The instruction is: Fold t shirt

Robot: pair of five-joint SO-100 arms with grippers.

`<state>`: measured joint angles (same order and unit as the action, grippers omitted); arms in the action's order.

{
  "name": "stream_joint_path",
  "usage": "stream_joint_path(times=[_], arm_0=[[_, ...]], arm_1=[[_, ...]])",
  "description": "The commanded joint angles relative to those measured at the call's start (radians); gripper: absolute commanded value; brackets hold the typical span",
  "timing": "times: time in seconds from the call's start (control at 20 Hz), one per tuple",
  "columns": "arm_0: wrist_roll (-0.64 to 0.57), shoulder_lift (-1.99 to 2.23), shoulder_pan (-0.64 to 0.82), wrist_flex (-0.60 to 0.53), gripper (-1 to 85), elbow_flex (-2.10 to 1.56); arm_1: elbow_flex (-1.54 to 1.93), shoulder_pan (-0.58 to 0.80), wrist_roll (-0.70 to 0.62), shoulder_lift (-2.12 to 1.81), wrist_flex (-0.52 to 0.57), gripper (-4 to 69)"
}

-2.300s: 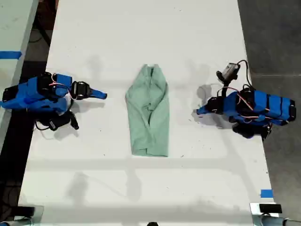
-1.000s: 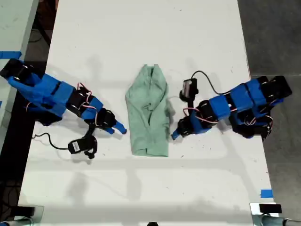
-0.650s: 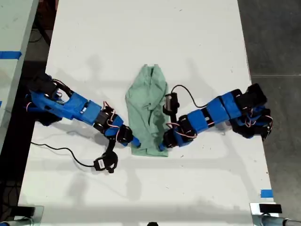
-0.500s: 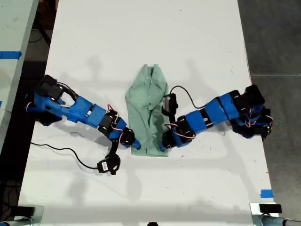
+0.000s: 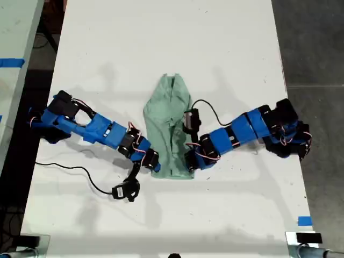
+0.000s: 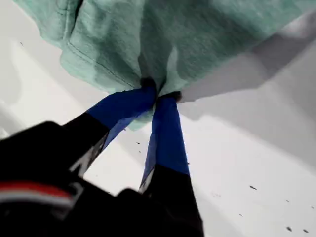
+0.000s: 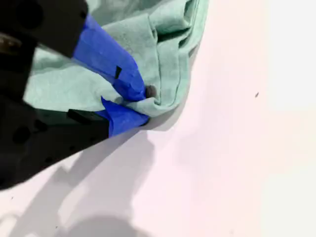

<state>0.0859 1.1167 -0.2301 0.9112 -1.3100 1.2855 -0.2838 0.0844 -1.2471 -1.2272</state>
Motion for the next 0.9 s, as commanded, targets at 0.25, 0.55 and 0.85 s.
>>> stream_joint_path(times=[0.25,0.55,0.85], arm_0=[[-0.044,0.132,-0.031,0.249,-0.1,0.245],[-0.152,0.373,0.253,0.445,-0.1,0.247],[-0.259,0.408,0.607,0.449,-0.1,0.249]], arm_1=[[-0.439,0.003,-0.169,-0.049,-0.247,2.2],[-0.402,0.310,-0.336,-0.250,-0.311,2.2],[-0.400,0.647,-0.463,-0.324,-0.356,2.3]])
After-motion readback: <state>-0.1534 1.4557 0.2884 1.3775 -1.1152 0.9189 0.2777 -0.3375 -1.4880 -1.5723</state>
